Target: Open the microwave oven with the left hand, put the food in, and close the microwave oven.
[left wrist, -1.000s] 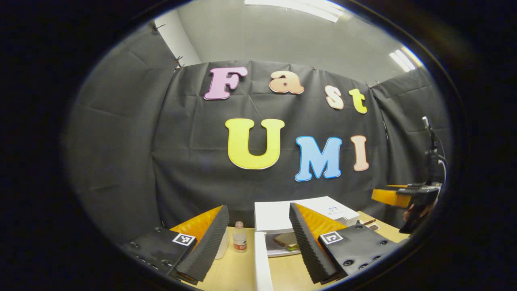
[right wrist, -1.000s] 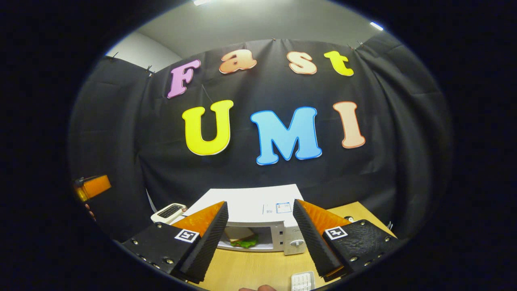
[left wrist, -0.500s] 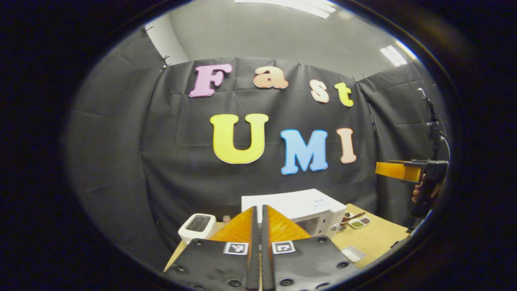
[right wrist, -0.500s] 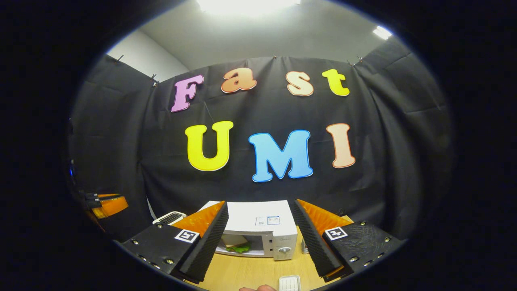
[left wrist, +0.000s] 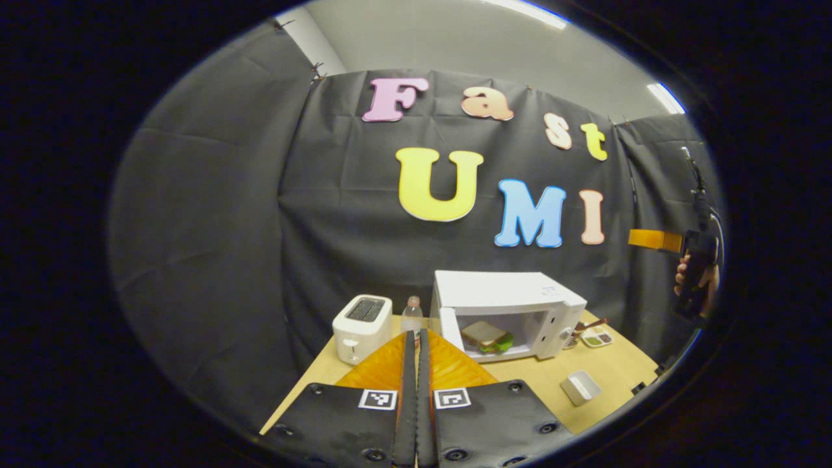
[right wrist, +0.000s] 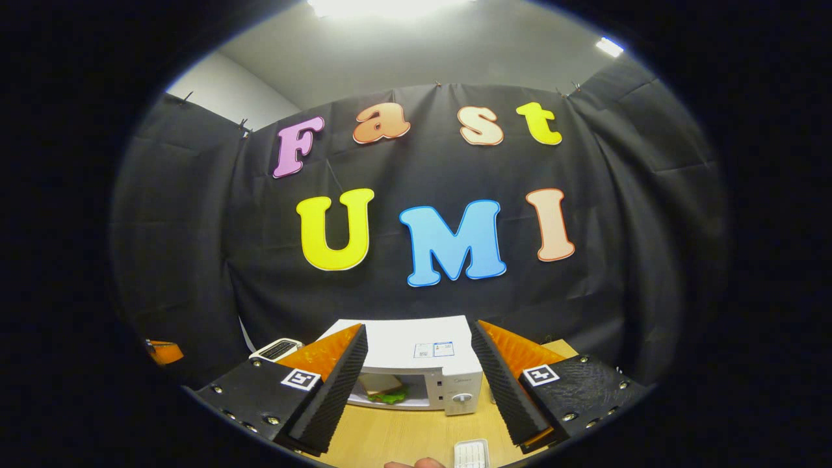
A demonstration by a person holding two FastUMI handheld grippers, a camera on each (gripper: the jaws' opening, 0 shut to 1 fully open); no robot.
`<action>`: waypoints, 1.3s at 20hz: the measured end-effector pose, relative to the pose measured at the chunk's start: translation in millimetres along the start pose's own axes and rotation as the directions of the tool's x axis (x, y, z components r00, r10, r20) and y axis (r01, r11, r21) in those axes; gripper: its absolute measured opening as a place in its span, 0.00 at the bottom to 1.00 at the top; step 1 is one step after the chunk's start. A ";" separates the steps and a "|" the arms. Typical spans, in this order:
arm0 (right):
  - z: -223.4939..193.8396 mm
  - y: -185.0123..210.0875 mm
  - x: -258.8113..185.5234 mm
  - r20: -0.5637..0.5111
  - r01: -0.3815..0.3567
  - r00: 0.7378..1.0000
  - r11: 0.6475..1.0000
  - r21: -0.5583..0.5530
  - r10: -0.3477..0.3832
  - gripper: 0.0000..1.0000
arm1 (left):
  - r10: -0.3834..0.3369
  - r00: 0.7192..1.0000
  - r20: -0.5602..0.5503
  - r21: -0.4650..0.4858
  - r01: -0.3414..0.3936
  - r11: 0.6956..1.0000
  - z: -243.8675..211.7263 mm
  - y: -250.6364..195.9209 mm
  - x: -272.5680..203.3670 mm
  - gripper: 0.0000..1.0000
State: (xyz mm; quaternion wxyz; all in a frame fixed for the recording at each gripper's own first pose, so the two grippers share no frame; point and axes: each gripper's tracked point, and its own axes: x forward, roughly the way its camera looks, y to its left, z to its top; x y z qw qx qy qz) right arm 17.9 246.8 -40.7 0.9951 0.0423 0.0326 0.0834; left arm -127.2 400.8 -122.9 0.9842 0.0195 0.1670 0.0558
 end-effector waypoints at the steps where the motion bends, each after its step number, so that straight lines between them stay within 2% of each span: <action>1: -1.4 2.5 0.5 -0.006 -0.007 1.000 1.000 -0.005 0.007 0.97 | 0.004 1.000 -0.031 0.009 -0.003 1.000 -17.3 4.9 -4.5 0.07; 5: -10.2 10.1 5.3 -0.030 -0.028 0.999 1.000 -0.005 0.028 0.97 | -0.031 0.988 -0.153 0.039 0.038 0.999 -78.0 -0.5 -20.3 0.07; 7: -11.8 9.8 6.6 -0.039 -0.031 0.999 1.000 -0.004 0.031 0.97 | -0.025 0.979 -0.202 0.021 0.030 0.999 -101.2 4.7 -23.4 0.07; 11: -12.9 10.1 7.5 -0.043 -0.038 0.998 0.999 -0.018 0.037 0.97 | -0.064 0.963 -0.263 -0.026 0.059 0.998 -132.7 -8.8 -25.2 0.06; 15: -11.1 4.7 8.5 -0.040 -0.033 0.999 0.999 -0.023 0.032 0.97 | -0.101 0.957 -0.274 -0.050 0.091 0.995 -140.4 -34.7 -16.0 0.07; 17: -7.8 0.1 8.9 -0.027 -0.029 0.999 0.999 -0.014 0.028 0.97 | -0.093 0.957 -0.273 -0.045 0.084 0.995 -141.0 -41.3 -13.0 0.06; 20: 4.4 -15.5 8.8 0.013 0.012 1.000 1.000 -0.007 -0.012 0.97 | -0.121 0.949 -0.292 -0.059 0.108 0.992 -149.9 -60.2 -12.2 0.07; 23: 8.6 -34.5 14.7 0.021 0.052 0.998 0.998 -0.026 -0.052 0.97 | -0.108 0.946 -0.305 -0.047 0.098 0.994 -151.1 -75.9 -4.8 0.06; 26: 9.9 -51.5 16.0 0.010 0.074 0.997 0.997 -0.019 -0.074 0.97 | -0.169 0.937 -0.307 -0.099 0.145 0.984 -152.0 -115.7 1.3 0.07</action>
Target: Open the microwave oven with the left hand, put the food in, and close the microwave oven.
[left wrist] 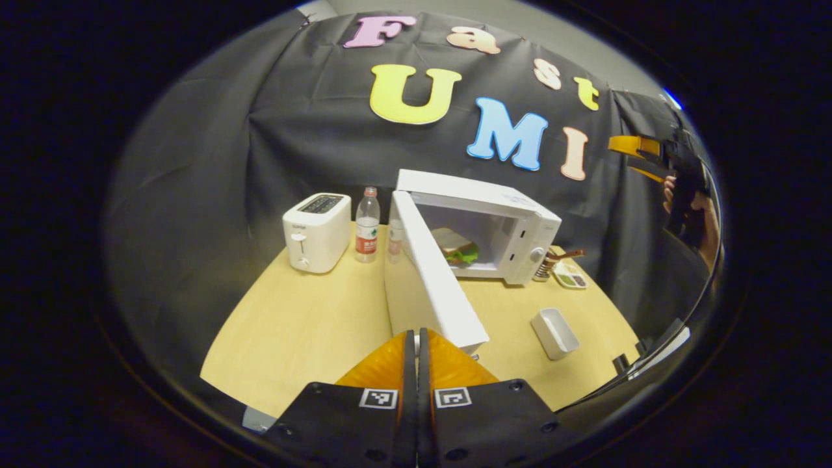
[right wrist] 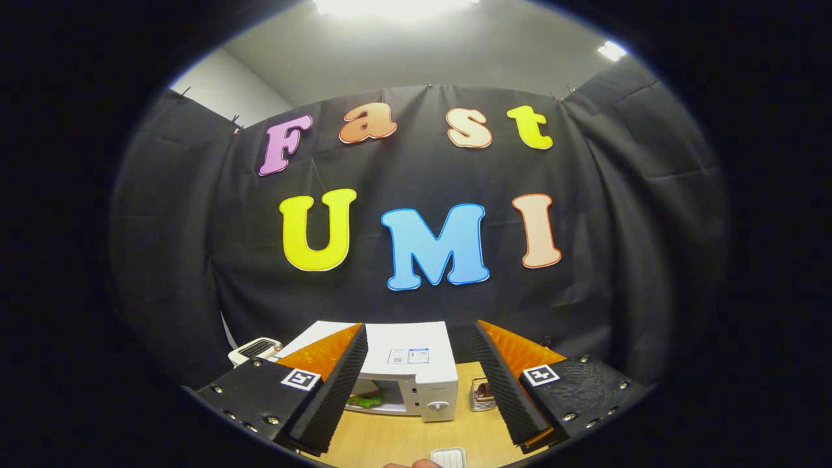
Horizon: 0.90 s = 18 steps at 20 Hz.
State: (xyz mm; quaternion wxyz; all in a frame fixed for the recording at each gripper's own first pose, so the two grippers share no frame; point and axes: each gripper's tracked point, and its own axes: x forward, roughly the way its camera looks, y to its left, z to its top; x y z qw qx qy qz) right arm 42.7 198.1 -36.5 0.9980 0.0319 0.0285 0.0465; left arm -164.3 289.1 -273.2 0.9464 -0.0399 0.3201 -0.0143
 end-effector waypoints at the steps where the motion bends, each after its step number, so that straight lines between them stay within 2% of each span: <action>1: -0.1 -6.0 -0.1 -0.001 0.006 1.000 1.000 0.006 -0.006 0.97 | -0.024 1.000 -0.002 0.002 0.024 1.000 0.8 -14.3 4.4 0.07; 12: 15.2 -75.8 -6.2 0.044 0.125 0.991 0.992 -0.007 -0.125 0.98 | -0.216 0.976 -0.040 0.055 0.218 0.974 11.4 -127.8 73.4 0.07; 18: 16.8 -108.1 -13.2 0.063 0.162 0.985 0.986 -0.029 -0.160 0.98 | -0.291 0.956 -0.041 0.058 0.293 0.954 23.3 -177.3 104.3 0.07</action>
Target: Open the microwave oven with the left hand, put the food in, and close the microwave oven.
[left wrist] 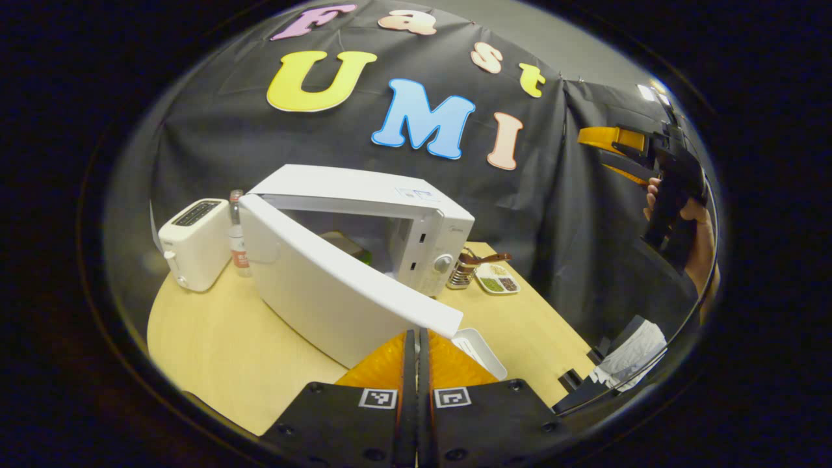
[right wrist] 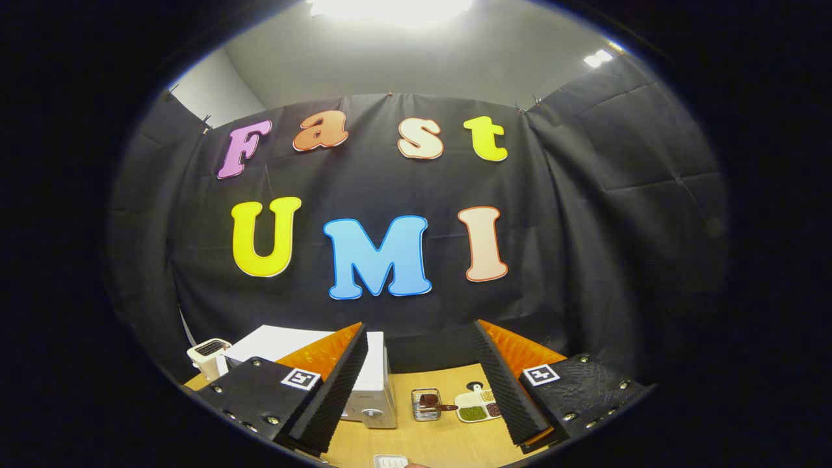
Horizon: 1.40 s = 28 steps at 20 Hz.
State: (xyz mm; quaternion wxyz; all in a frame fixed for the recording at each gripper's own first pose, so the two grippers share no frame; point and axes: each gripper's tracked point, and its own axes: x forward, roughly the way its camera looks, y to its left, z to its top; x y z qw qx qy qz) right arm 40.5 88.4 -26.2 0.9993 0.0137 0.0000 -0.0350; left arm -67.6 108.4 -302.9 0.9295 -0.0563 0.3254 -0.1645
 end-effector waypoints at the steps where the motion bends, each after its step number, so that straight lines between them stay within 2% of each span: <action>1: -0.1 -5.3 0.5 0.001 0.006 1.000 1.000 0.000 -0.006 0.97 | -0.006 1.000 0.000 0.002 0.006 1.000 2.9 -4.3 7.4 0.07; 10: -9.7 -33.4 5.8 -0.018 0.033 0.999 0.999 -0.012 -0.034 0.97 | -0.043 0.999 0.011 -0.013 0.043 0.999 33.9 -16.6 62.6 0.07; 15: -7.9 -30.9 12.4 -0.020 0.004 1.000 1.000 -0.024 -0.005 0.97 | -0.055 0.999 0.003 -0.026 0.055 0.998 45.5 -25.1 93.5 0.07; 28: -22.1 -55.4 40.9 -0.042 0.016 0.999 1.000 -0.003 -0.016 0.98 | -0.016 1.000 -0.001 -0.014 0.016 1.000 79.2 -24.6 170.6 0.07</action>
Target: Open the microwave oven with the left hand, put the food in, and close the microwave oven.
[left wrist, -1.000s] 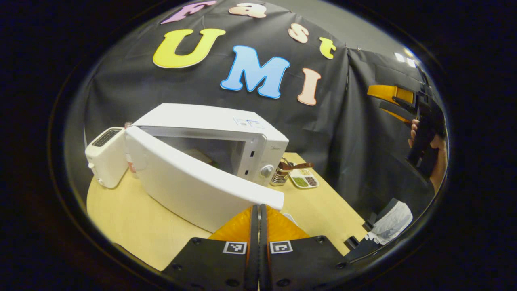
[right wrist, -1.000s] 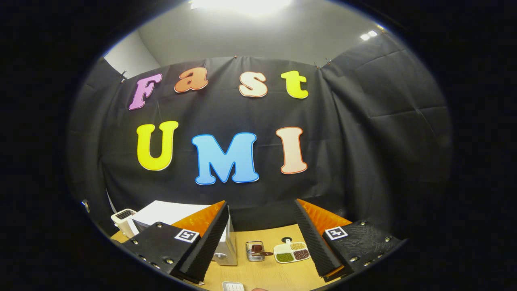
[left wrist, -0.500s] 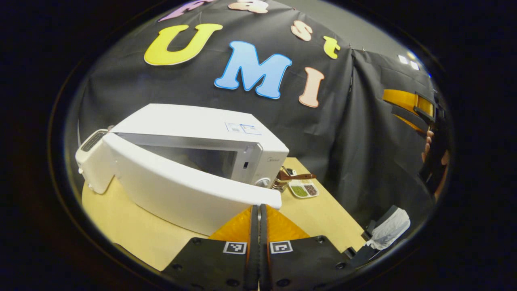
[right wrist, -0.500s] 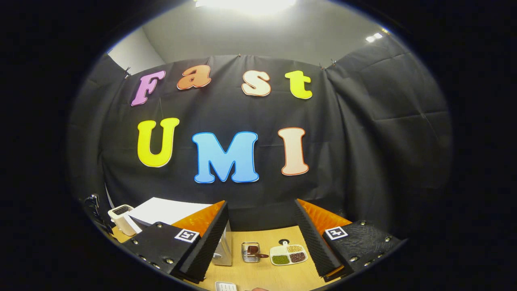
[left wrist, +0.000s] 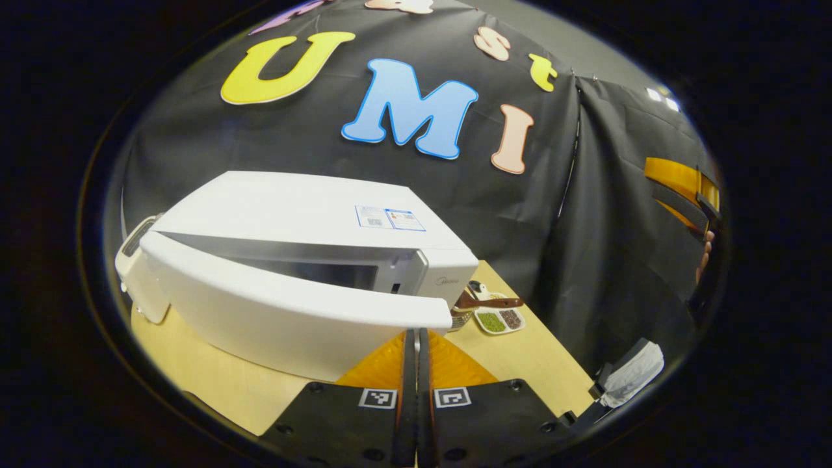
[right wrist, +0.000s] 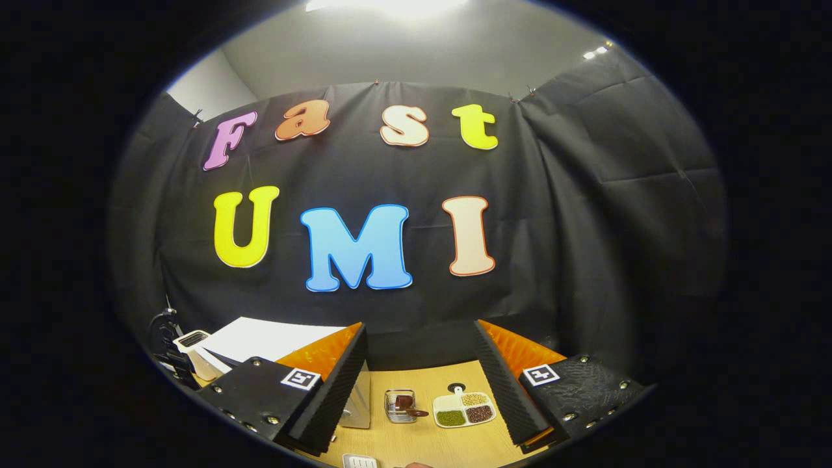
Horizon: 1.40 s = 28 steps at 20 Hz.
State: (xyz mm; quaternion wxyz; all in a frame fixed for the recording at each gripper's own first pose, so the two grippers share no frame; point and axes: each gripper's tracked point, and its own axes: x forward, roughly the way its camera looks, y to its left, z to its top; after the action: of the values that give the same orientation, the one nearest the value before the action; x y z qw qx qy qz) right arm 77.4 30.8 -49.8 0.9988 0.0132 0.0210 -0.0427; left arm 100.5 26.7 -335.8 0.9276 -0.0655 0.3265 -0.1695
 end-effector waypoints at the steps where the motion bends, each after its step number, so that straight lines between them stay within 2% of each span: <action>1: -1.2 -2.3 1.5 -0.005 0.004 1.000 1.000 0.006 -0.004 0.98 | 0.003 1.000 0.000 -0.001 -0.003 1.000 3.1 0.5 4.0 0.07; 4: -7.3 -9.4 4.6 -0.020 0.015 1.000 1.000 0.011 -0.014 0.97 | 0.034 0.999 0.013 -0.014 -0.034 0.999 12.4 8.0 13.5 0.07; 19: -20.1 -20.0 8.0 -0.051 0.026 0.998 1.000 -0.011 -0.027 0.97 | 0.068 0.997 0.028 -0.049 -0.067 0.997 28.3 9.9 52.4 0.07; 28: -22.8 -17.6 11.8 -0.051 0.020 0.998 1.000 -0.001 -0.020 0.97 | 0.101 0.994 0.041 -0.019 -0.100 0.995 29.6 10.9 52.6 0.07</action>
State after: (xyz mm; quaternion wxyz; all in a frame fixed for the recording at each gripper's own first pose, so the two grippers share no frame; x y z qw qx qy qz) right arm 86.7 13.0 -73.5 0.9974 0.0138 0.0469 -0.0524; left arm 160.4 18.4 -346.0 0.9410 -0.0605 0.3113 -0.1184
